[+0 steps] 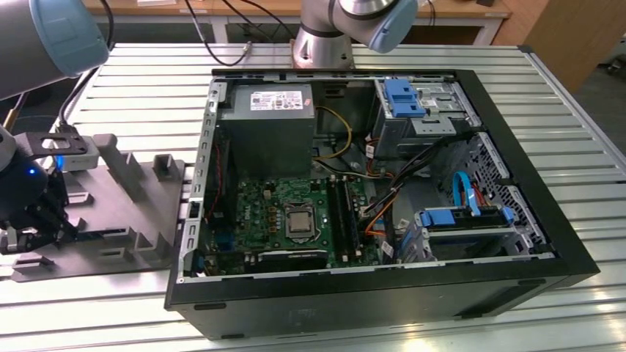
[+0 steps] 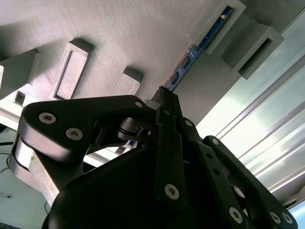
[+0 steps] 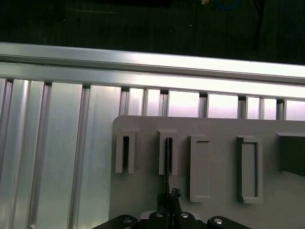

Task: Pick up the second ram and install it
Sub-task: 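Pick up the second ram and move it above second insertion slot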

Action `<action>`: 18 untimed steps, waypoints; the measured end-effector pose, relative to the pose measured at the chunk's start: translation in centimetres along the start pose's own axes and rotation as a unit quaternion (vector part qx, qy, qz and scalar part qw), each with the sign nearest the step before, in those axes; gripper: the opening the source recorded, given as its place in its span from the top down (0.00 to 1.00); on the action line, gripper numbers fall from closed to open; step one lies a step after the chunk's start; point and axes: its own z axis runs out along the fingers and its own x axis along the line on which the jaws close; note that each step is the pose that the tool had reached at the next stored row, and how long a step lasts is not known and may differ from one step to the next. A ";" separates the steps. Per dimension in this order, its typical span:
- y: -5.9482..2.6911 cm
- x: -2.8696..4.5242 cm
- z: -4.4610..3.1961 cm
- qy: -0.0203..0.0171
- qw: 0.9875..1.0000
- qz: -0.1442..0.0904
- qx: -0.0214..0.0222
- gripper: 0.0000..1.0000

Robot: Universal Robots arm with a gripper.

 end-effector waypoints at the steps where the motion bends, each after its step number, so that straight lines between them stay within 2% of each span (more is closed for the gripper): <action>1: 0.00 0.00 0.00 0.000 1.000 0.000 0.000 0.88; 8: 0.00 0.00 -0.01 0.000 1.000 0.006 0.000 0.88; 14: 0.03 -0.02 -0.87 0.000 1.000 0.006 0.000 0.88; 18: 0.03 -0.02 -0.89 0.000 1.000 0.006 0.000 0.88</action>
